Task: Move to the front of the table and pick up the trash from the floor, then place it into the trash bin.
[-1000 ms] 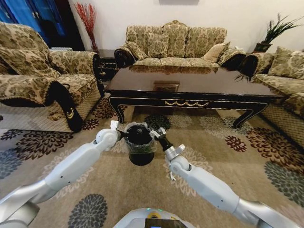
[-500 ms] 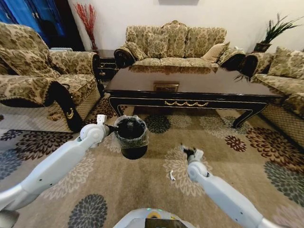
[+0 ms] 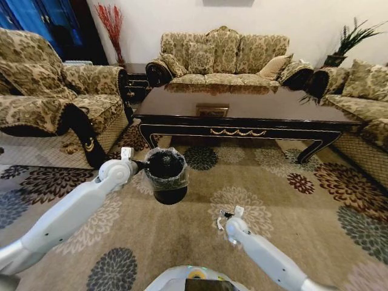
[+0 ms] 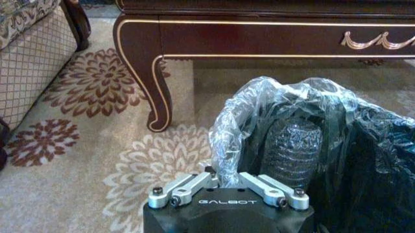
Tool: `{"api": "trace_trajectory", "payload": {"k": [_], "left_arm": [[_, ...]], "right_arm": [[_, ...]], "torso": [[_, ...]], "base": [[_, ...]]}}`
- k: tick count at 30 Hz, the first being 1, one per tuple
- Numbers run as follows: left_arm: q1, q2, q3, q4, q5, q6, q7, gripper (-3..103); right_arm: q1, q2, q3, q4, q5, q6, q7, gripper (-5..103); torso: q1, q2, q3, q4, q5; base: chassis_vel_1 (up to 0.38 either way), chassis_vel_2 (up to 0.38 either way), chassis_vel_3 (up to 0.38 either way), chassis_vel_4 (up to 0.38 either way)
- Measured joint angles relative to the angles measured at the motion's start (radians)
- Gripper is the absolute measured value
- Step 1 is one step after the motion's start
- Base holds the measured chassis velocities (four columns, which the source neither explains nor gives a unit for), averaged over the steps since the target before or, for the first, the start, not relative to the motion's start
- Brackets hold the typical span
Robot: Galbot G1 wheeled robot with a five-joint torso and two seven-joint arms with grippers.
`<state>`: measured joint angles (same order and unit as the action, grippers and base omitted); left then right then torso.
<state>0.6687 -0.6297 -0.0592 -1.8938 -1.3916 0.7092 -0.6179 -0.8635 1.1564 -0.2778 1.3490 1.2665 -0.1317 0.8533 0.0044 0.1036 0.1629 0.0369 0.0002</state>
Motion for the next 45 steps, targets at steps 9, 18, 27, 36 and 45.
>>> {"api": "trace_trajectory", "payload": {"k": [9, 18, 27, 36, 45], "left_arm": [[-0.007, -0.007, 0.007, 0.014, 0.003, 0.0, -0.001, 3], [-0.011, -0.014, 0.013, 0.03, 0.006, 0.0, 0.0, 3], [-0.015, -0.015, 0.017, 0.047, 0.013, 0.0, 0.011, 3], [-0.016, -0.016, 0.018, 0.058, 0.023, -0.002, 0.023, 3], [-0.016, -0.02, 0.021, 0.06, 0.025, -0.003, 0.024, 3]], "right_arm": [[-0.013, 0.046, -0.039, -0.067, -0.048, 0.008, -0.006, 100], [-0.02, 0.052, -0.025, -0.106, -0.053, 0.012, -0.02, 99], [-0.024, 0.066, -0.03, -0.135, -0.068, 0.015, -0.03, 68], [-0.036, 0.041, -0.038, -0.105, -0.077, 0.019, -0.03, 34], [-0.054, 0.012, -0.034, -0.066, -0.099, 0.031, -0.035, 3]], "torso": [[0.0, 0.0, 0.0, -0.0002, -0.0003], [0.0, 0.0, 0.0, -0.0002, -0.0002], [0.0, 0.0, 0.0, -0.0003, -0.0005], [0.0, 0.0, 0.0, 0.0, 0.0005], [0.0, 0.0, 0.0, -0.0001, 0.0]], "base": [[0.0, 0.0, 0.0, 0.0], [0.0, 0.0, 0.0, 0.0], [0.0, 0.0, 0.0, 0.0], [0.0, 0.0, 0.0, 0.0], [0.0, 0.0, 0.0, 0.0]]}}
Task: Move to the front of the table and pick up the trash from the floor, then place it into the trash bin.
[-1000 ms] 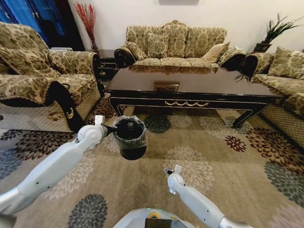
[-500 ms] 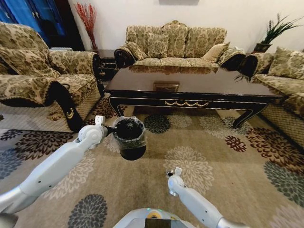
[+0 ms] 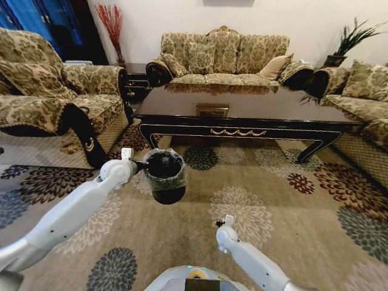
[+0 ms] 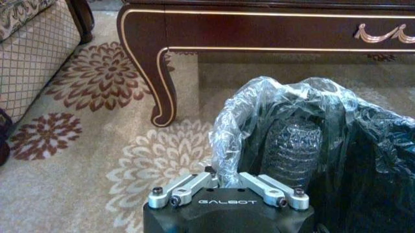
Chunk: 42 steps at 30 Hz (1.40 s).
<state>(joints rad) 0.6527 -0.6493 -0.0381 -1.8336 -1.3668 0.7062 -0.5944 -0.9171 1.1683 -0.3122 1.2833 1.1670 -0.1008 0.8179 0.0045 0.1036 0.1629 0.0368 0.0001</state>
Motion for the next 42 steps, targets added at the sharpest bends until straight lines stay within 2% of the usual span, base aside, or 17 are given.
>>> {"api": "trace_trajectory", "payload": {"k": [2, 4, 5, 8, 9, 12, 13, 14, 17, 18, 21, 22, 30, 38, 39, 41, 42], "left_arm": [[0.0, 0.0, 0.001, 0.0, 0.0, 0.0, 0.0, 3], [0.005, -0.003, 0.002, -0.003, 0.002, -0.001, 0.0, 3], [0.005, -0.003, 0.002, -0.003, 0.002, -0.001, 0.0, 3], [0.015, -0.007, 0.023, -0.023, 0.007, -0.001, -0.002, 3], [0.015, -0.007, 0.023, -0.023, 0.007, -0.001, -0.002, 3], [0.015, -0.007, 0.058, -0.037, 0.022, -0.001, -0.004, 3], [0.014, -0.007, 0.074, -0.039, 0.029, -0.002, -0.005, 3], [0.014, -0.007, 0.074, -0.039, 0.029, -0.002, -0.005, 3], [0.006, -0.013, 0.111, -0.043, 0.038, -0.002, -0.007, 3], [0.006, -0.013, 0.111, -0.043, 0.038, -0.002, -0.007, 3], [-0.008, -0.019, 0.141, -0.048, 0.038, -0.004, -0.007, 3], [-0.008, -0.019, 0.141, -0.048, 0.038, -0.004, -0.007, 3], [-0.036, -0.064, 0.175, -0.023, 0.042, -0.016, -0.007, 3], [-0.048, -0.084, 0.178, 0.004, 0.043, -0.019, -0.005, 3], [-0.048, -0.085, 0.177, 0.006, 0.043, -0.019, -0.005, 3], [-0.048, -0.086, 0.177, 0.006, 0.043, -0.019, -0.004, 3], [-0.048, -0.087, 0.177, 0.007, 0.043, -0.019, -0.004, 3]], "right_arm": [[-0.006, -0.011, 0.005, 0.016, -0.019, 0.023, -0.019, 1], [-0.017, -0.035, 0.022, 0.057, -0.074, 0.085, -0.082, 0], [-0.017, -0.035, 0.022, 0.057, -0.074, 0.085, -0.082, 0], [-0.009, -0.084, 0.067, 0.15, -0.136, 0.207, -0.206, 0], [-0.009, -0.084, 0.067, 0.15, -0.136, 0.207, -0.206, 0], [0.04, -0.126, 0.097, 0.229, -0.159, 0.332, -0.351, 0], [0.063, -0.145, 0.1, 0.261, -0.161, 0.392, -0.446, 0], [0.063, -0.145, 0.1, 0.261, -0.161, 0.392, -0.446, 0], [0.115, -0.186, 0.088, 0.35, -0.148, 0.499, -0.634, 0], [0.115, -0.186, 0.088, 0.35, -0.148, 0.499, -0.634, 0], [0.18, -0.207, 0.025, 0.389, -0.14, 0.579, -0.78, 0], [0.18, -0.207, 0.025, 0.389, -0.14, 0.579, -0.78, 0], [0.294, -0.18, -0.125, 0.357, -0.14, 0.659, -0.969, 0], [0.314, -0.163, -0.209, 0.315, -0.156, 0.676, -1.001, 0], [0.314, -0.161, -0.214, 0.308, -0.157, 0.677, -1.0, -3], [0.313, -0.159, -0.215, 0.302, -0.157, 0.677, -0.998, 1], [0.313, -0.159, -0.215, 0.297, -0.157, 0.677, -0.997, 7]], "torso": [[0.0, 0.0, 0.0, 0.0, 0.0], [0.0, 0.0, 0.0, 0.0, 0.0002], [0.0, 0.0, 0.0, 0.0, 0.0002], [0.0, 0.0, 0.0, -0.0003, -0.0001], [0.0, 0.0, 0.0, -0.0003, -0.0001], [0.0, 0.0, 0.0, -0.0001, -0.0001], [0.0, 0.0, 0.0, -0.0001, 0.0], [0.0, 0.0, 0.0, -0.0001, 0.0], [0.0, 0.0, 0.0, 0.0, -0.0003], [0.0, 0.0, 0.0, 0.0, -0.0003], [0.0, 0.0, 0.0, -0.0003, -0.0001], [0.0, 0.0, 0.0, -0.0003, -0.0001], [0.0, 0.0, 0.0, -0.0001, -0.0002], [0.0, 0.0, 0.0, 0.0, -0.0001], [0.0, 0.0, 0.0, 0.0, -0.0001], [0.0, 0.0, 0.0, -0.0001, -0.0001], [0.0, 0.0, 0.0, -0.0001, -0.0001]], "base": [[0.0, 0.0, 0.0, 0.0], [0.0, 0.0, 0.0, 0.0], [0.0, 0.0, 0.0, 0.0], [0.0, 0.0, 0.0, 0.0], [0.0, 0.0, 0.0, 0.0], [0.0, 0.0, 0.0, 0.0], [0.0, 0.0, 0.0, 0.0], [0.0, 0.0, 0.0, 0.0], [0.0, 0.0, 0.0, 0.0], [0.0, 0.0, 0.0, 0.0], [0.0, 0.0, 0.0, 0.0], [0.0, 0.0, 0.0, 0.0], [0.0, 0.0, 0.0, 0.0], [0.0, 0.0, 0.0, 0.0], [0.0, 0.0, 0.0, 0.0], [0.0, 0.0, 0.0, 0.0], [0.0, 0.0, 0.0, 0.0]]}}
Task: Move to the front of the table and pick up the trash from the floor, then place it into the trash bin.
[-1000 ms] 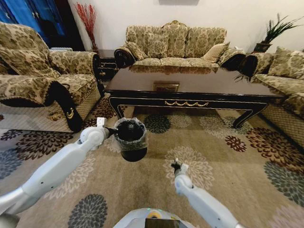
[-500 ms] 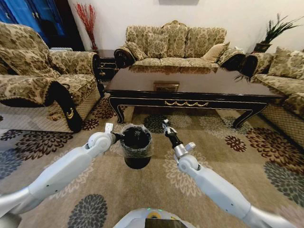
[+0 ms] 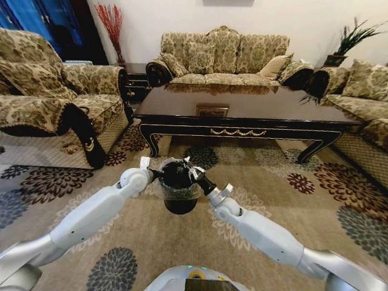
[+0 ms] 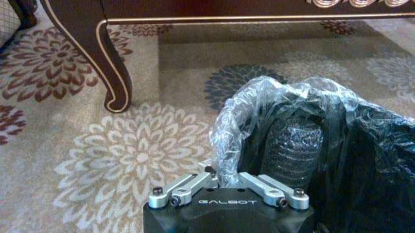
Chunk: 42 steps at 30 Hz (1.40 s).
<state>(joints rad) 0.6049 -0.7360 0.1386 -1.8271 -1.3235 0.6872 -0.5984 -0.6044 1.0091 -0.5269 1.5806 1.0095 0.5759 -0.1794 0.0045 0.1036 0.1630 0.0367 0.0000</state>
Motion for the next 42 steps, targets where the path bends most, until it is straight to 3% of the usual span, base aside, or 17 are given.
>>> {"api": "trace_trajectory", "payload": {"k": [2, 4, 5, 8, 11, 17, 20, 22, 23, 25, 36, 42], "left_arm": [[0.0, 0.0, -0.001, 0.0, 0.0, 0.0, 0.001, 3], [0.0, 0.0, -0.002, 0.0, 0.0, 0.0, 0.001, 3], [-0.002, 0.002, -0.003, 0.0, 0.0, 0.0, 0.001, 3], [-0.004, 0.004, -0.003, 0.0, -0.001, 0.0, 0.001, 3], [-0.006, 0.009, -0.006, -0.001, -0.003, 0.0, 0.001, 3], [-0.007, 0.005, -0.008, 0.0, -0.003, 0.0, 0.001, 3], [-0.007, -0.002, -0.008, 0.0, -0.003, 0.0, 0.002, 3], [-0.007, -0.004, -0.008, 0.001, -0.003, 0.0, 0.002, 3], [-0.007, -0.005, -0.008, 0.002, -0.003, 0.0, 0.002, 3], [-0.008, -0.006, -0.012, 0.004, -0.003, 0.0, 0.002, 3], [-0.004, 0.008, -0.043, 0.005, -0.003, 0.0, 0.016, 3], [0.065, 0.018, -0.092, 0.006, 0.027, -0.002, 0.019, 3]], "right_arm": [[0.0, -0.003, 0.002, -0.004, 0.0, 0.0, 0.001, 17], [0.0, -0.007, 0.006, -0.004, 0.001, 0.0, 0.002, 17], [-0.002, -0.01, 0.01, -0.003, 0.002, 0.0, 0.003, 27], [-0.004, -0.014, 0.015, -0.002, 0.003, -0.001, 0.004, 33], [-0.019, -0.021, 0.031, 0.006, 0.003, -0.003, 0.005, 50], [-0.037, -0.03, 0.035, 0.012, 0.001, -0.006, 0.002, 65], [-0.049, -0.035, 0.03, 0.013, -0.008, -0.014, -0.001, 82], [-0.052, -0.037, 0.026, 0.012, -0.016, -0.017, -0.001, 82], [-0.056, -0.04, 0.019, 0.012, -0.024, -0.02, -0.001, 93], [-0.06, -0.044, 0.004, 0.012, -0.036, -0.027, 0.007, 97], [-0.054, -0.049, 0.006, 0.004, -0.07, -0.047, 0.091, 100], [-0.068, -0.044, 0.108, 0.014, -0.069, -0.05, 0.171, 100]], "torso": [[0.0, 0.0, 0.0, 0.0, 0.0], [0.0, 0.0, 0.0, 0.0, 0.0], [0.0, 0.0, 0.0, 0.0, -0.0001], [0.0, 0.0, 0.0, 0.0, 0.0001], [0.0, 0.0, 0.0, 0.0, 0.0], [0.0, 0.0, 0.0, 0.0, 0.0001], [0.0, 0.0, 0.0, -0.0001, 0.0001], [0.0, 0.0, 0.0, 0.0, 0.0], [0.0, 0.0, 0.0, 0.0, 0.0], [0.0, 0.0, 0.0, 0.0, 0.0], [0.0, 0.0, 0.0, 0.0, 0.0001], [0.0, 0.0, 0.0, 0.0, 0.0001]], "base": [[0.0, 0.0, 0.0, 0.0], [0.0, 0.0, 0.0, 0.0], [0.0, 0.0, 0.0, 0.0], [0.0, 0.0, 0.0, 0.0], [0.0, 0.0, 0.0, 0.0], [0.0, 0.0, 0.0, 0.0], [0.0, 0.0, 0.0, 0.0], [0.0, 0.0, 0.0, 0.0], [0.0, 0.0, 0.0, 0.0], [0.0, 0.0, 0.0, 0.0], [0.0, 0.0, 0.0, 0.0], [0.0, 0.0, 0.0, 0.0]]}}
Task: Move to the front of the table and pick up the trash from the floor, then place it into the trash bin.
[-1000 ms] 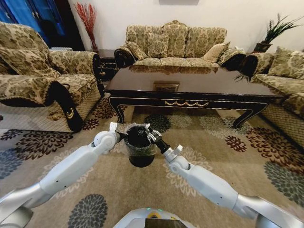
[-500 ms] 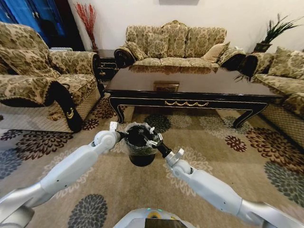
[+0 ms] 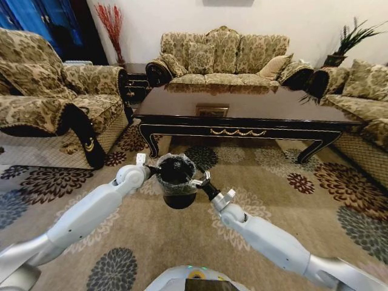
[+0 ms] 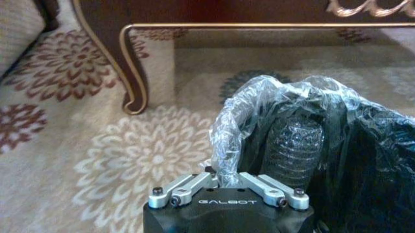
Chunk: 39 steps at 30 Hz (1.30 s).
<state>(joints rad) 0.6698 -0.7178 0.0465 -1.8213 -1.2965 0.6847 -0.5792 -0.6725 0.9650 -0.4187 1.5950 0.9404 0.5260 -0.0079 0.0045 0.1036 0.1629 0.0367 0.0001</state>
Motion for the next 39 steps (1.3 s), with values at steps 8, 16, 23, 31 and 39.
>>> {"api": "trace_trajectory", "payload": {"k": [8, 16, 23, 31, 39], "left_arm": [[0.225, -0.02, -0.125, 0.0, 0.135, -0.077, 0.029, 3], [0.411, -0.064, -0.18, 0.002, 0.303, -0.281, 0.075, 3], [0.464, -0.1, -0.209, 0.04, 0.301, -0.335, 0.066, 3], [0.442, -0.103, -0.202, 0.076, 0.25, -0.319, 0.052, 3], [0.441, -0.089, -0.198, 0.071, 0.261, -0.315, 0.048, 20]], "right_arm": [[-0.087, -0.024, 0.218, -0.004, -0.014, -0.056, 0.15, 100], [-0.206, -0.025, 0.369, 0.019, -0.045, -0.096, 0.306, 100], [-0.271, -0.013, 0.423, 0.033, -0.087, -0.117, 0.349, 100], [-0.295, -0.016, 0.449, 0.042, -0.096, -0.118, 0.351, 100], [-0.315, -0.023, 0.465, 0.048, -0.096, -0.115, 0.339, 100]], "torso": [[0.0, 0.0, 0.0, 0.0002, -0.0005], [0.0, 0.0, 0.0, 0.0001, -0.0001], [0.0, 0.0, 0.0, 0.0002, 0.0], [0.0, 0.0, 0.0, 0.0001, -0.0002], [0.0, 0.0, 0.0, -0.0001, -0.0001]], "base": [[0.0, 0.0, 0.0, 0.0], [0.0, 0.0, 0.0, 0.0], [0.0, 0.0, 0.0, 0.0], [0.0, 0.0, 0.0, 0.0], [0.0, 0.0, 0.0, 0.0]]}}
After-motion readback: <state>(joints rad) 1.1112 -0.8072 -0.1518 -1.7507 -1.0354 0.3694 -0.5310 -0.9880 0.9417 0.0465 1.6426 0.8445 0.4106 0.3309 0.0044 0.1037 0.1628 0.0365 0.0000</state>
